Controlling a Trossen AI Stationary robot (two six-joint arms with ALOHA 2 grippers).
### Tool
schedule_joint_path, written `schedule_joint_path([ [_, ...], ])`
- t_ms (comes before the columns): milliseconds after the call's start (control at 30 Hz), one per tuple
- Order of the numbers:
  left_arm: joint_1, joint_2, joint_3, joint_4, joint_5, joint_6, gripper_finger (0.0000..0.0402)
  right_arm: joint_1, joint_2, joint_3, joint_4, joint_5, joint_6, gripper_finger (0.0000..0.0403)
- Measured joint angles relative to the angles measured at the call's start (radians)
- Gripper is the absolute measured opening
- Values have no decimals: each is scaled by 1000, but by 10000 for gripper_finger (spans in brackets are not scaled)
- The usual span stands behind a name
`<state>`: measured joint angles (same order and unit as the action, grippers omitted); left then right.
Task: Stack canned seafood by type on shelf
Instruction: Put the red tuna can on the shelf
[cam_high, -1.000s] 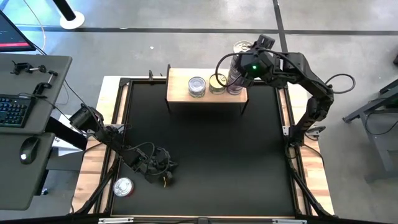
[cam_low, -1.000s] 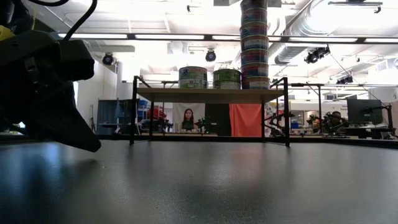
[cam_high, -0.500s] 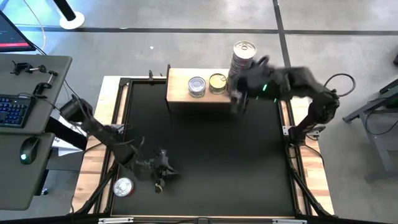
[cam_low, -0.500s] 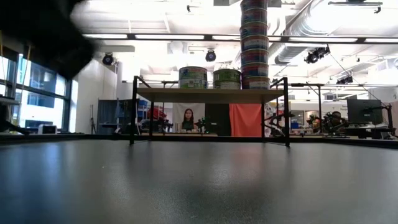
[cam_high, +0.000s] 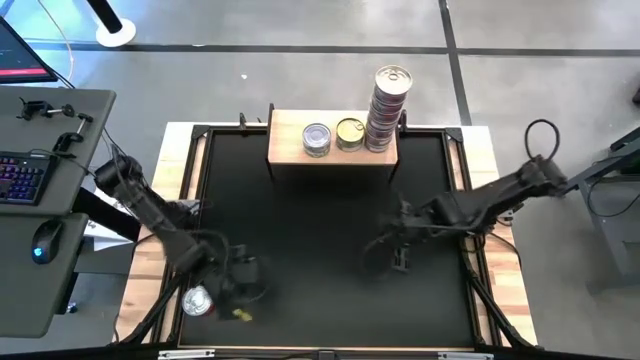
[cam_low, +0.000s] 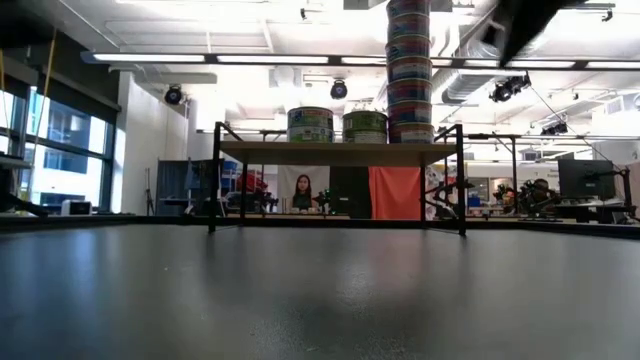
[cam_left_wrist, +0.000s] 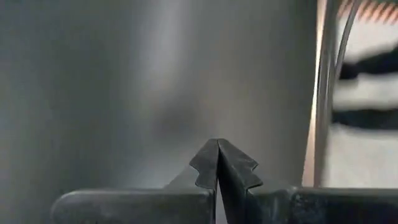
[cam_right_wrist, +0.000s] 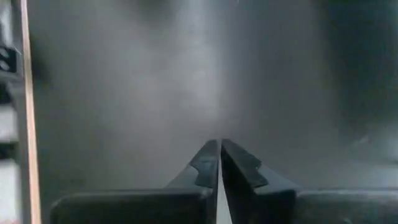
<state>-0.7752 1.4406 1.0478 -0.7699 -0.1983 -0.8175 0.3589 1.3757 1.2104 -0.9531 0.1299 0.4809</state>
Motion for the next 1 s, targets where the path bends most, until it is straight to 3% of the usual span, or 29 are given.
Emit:
schedule_joint_path([
  [133, -140, 30, -2, -174, 277, -391, 0, 72, -134, -258, 253, 15, 239, 7],
  [233, -215, 69, 0, -201, 439, -529, 0, 104, -188, -374, 410, 21, 320, 2],
  [333, -237, 116, -2, -260, 536, -590, 0, 116, -200, -434, 503, 56, 353, 2],
  [567, -205, 226, -2, -264, 558, -624, 0, 113, -200, -439, 566, 60, 287, 0],
  [833, -125, 336, 3, -249, 574, -536, 0, 145, -207, -295, 476, 80, 197, 0],
  [1000, -5, 339, 9, -121, 433, -428, 0, 171, -207, -204, 384, 120, 188, 0],
])
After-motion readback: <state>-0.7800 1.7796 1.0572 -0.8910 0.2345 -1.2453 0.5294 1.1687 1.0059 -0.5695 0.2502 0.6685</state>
